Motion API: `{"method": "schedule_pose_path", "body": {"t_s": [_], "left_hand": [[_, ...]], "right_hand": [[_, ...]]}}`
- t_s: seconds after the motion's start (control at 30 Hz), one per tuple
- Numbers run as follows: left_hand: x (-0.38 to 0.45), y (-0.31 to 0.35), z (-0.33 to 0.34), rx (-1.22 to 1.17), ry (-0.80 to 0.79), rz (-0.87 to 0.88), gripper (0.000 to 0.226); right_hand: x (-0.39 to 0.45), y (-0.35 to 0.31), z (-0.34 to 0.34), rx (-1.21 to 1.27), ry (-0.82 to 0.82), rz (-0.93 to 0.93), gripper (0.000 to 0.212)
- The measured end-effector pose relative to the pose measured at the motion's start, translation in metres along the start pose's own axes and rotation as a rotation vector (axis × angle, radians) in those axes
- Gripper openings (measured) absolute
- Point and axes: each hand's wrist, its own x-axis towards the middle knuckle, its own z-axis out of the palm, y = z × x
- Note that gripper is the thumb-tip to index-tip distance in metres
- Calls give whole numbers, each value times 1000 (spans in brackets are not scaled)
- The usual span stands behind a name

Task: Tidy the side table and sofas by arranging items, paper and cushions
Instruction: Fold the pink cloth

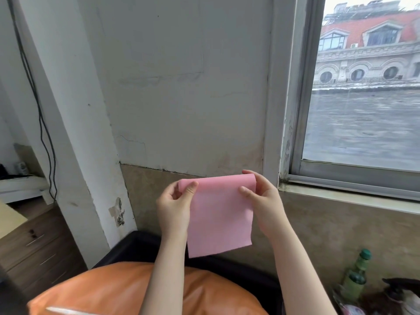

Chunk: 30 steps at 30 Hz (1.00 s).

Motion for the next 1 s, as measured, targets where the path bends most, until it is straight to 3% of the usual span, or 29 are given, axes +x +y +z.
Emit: {"method": "schedule_pose_path", "body": {"t_s": [0.1, 0.2, 0.3, 0.33, 0.4, 0.43, 0.53, 0.63, 0.83, 1.0], "left_hand": [[1, -4, -1, 42, 24, 10, 24], [-1, -5, -1, 144, -51, 33, 32], [-3, -3, 2, 177, -91, 18, 11], [-4, -1, 2, 142, -86, -10, 6], [-4, 0, 2, 90, -64, -29, 32], [-3, 0, 3, 77, -57, -22, 35], [-4, 4, 5, 50, -29, -6, 11], [-4, 0, 6, 54, 8, -56, 13], [-3, -4, 6, 144, -17, -29, 33], [-2, -7, 9, 110, -137, -137, 28]], "right_hand": [[0, -1, -1, -64, 92, -31, 4], [2, 1, 1, -133, 211, -50, 35], [2, -3, 3, -122, 238, -49, 48], [3, -3, 3, -127, 244, -52, 47], [3, -3, 3, -124, 246, -67, 44], [2, -4, 2, -121, 243, -71, 43], [1, -4, -1, -114, 219, -56, 39], [-2, -9, -1, -121, 129, -19, 10], [-4, -11, -3, -28, 129, 19, 46], [-2, -8, -10, 78, 167, -24, 19]]}}
